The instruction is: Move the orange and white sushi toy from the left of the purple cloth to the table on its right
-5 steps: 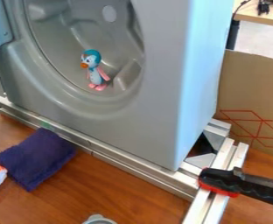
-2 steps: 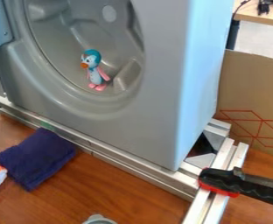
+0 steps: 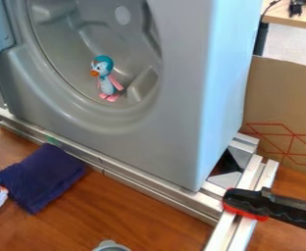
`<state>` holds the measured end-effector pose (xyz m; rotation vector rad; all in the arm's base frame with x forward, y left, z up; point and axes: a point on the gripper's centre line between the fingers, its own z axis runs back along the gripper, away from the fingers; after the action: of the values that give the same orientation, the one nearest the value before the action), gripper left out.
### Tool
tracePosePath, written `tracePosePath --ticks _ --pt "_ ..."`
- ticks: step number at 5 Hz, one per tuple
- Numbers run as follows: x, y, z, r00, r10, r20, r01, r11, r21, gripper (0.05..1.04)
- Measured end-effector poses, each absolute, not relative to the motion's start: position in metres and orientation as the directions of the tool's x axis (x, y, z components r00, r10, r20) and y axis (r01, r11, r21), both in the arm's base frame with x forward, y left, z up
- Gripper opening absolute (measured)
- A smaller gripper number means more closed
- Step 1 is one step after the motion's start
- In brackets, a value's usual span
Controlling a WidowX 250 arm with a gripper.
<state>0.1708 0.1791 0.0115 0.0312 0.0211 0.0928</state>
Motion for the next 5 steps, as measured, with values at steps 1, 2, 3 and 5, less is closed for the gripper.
tracePosePath --ticks 1,2,3,5 --pt "0.173 0.18 0.002 0.995 0.094 -0.042 -0.092 0.995 0.04 1.0" --pt "0.176 0.183 -0.007 0.993 0.107 -0.058 -0.105 0.994 0.039 1.0" --pt "0.176 0.183 -0.019 0.989 0.122 -0.077 -0.121 0.992 0.026 1.0" --pt "0.174 0.184 -0.021 0.983 0.167 -0.08 -0.164 0.986 0.044 0.67"
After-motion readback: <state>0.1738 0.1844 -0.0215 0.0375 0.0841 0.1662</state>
